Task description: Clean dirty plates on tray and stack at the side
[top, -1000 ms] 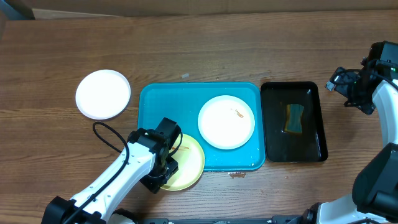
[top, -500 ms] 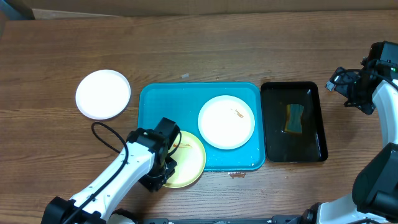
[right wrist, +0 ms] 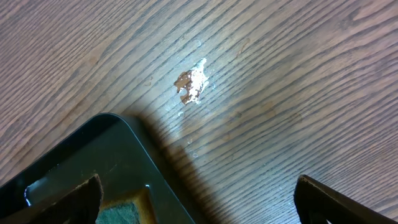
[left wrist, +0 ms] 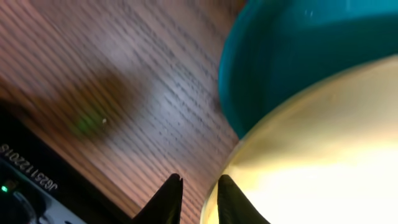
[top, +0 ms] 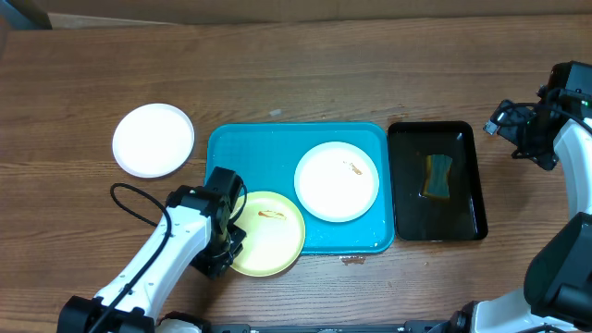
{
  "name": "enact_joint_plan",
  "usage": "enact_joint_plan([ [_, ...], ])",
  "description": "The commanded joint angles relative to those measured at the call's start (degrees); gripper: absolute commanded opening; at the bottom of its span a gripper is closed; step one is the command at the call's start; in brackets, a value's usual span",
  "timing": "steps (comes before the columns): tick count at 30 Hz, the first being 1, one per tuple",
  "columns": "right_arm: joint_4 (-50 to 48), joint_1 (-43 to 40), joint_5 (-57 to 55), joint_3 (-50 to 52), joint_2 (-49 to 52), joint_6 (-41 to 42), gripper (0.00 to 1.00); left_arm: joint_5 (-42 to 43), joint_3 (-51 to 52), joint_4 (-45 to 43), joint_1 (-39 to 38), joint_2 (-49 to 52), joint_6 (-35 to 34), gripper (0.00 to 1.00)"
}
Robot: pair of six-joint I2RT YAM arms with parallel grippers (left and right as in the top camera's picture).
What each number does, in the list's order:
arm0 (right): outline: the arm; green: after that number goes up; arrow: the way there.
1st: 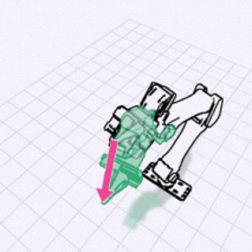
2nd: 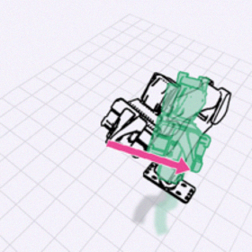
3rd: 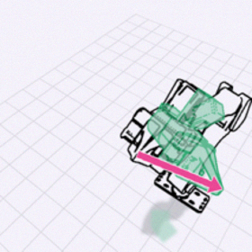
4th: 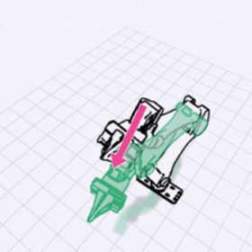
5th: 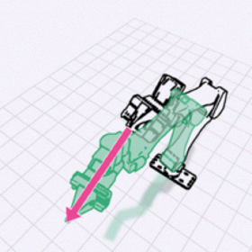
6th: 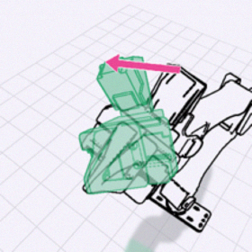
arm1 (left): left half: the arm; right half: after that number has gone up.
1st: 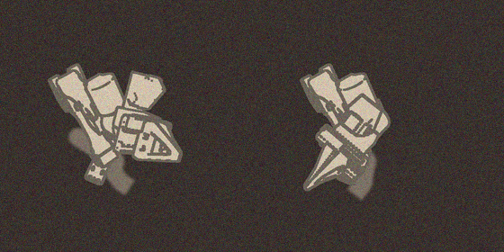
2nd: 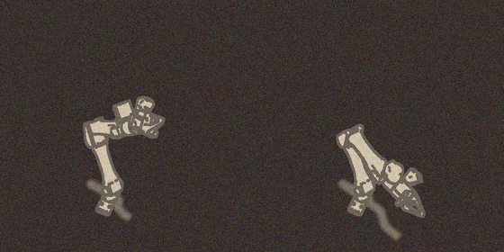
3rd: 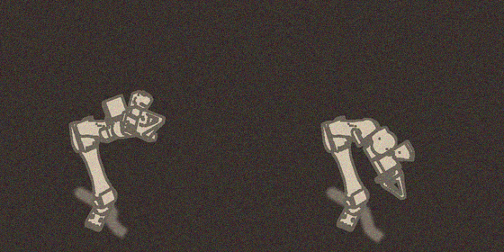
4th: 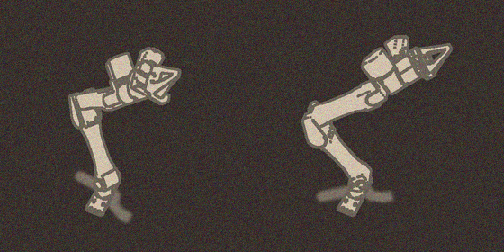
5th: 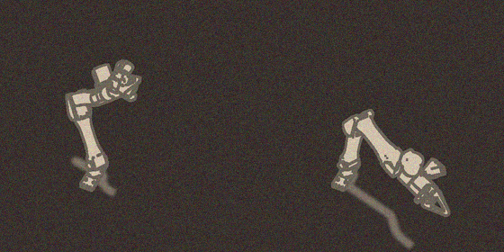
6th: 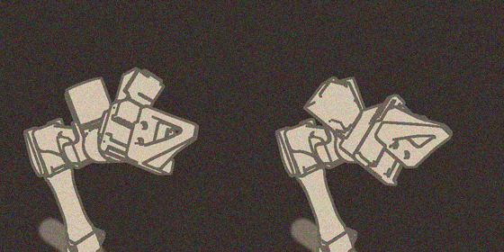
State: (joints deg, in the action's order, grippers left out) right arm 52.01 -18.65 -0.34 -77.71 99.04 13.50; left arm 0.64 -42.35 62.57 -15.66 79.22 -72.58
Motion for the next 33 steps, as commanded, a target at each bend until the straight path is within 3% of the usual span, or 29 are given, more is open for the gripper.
enact_joint_plan([
  [1, -0.31, 0.15, -0.02, -0.09, -0.98, 0.26, 1.00, -1.66, 0.31, -0.68, 1.07, -0.59, 3.15, 0.22],
  [15, -0.31, 0.15, -0.02, -0.09, -0.98, 0.26, 1.00, -6.27, 0.31, -3.13, 1.09, -0.59, 5.33, 0.15],
  [33, -0.31, 0.15, -0.02, -0.09, -0.98, 0.26, 1.00, -19.30, 0.02, -5.03, 1.14, -0.59, 5.35, 0.09],
])
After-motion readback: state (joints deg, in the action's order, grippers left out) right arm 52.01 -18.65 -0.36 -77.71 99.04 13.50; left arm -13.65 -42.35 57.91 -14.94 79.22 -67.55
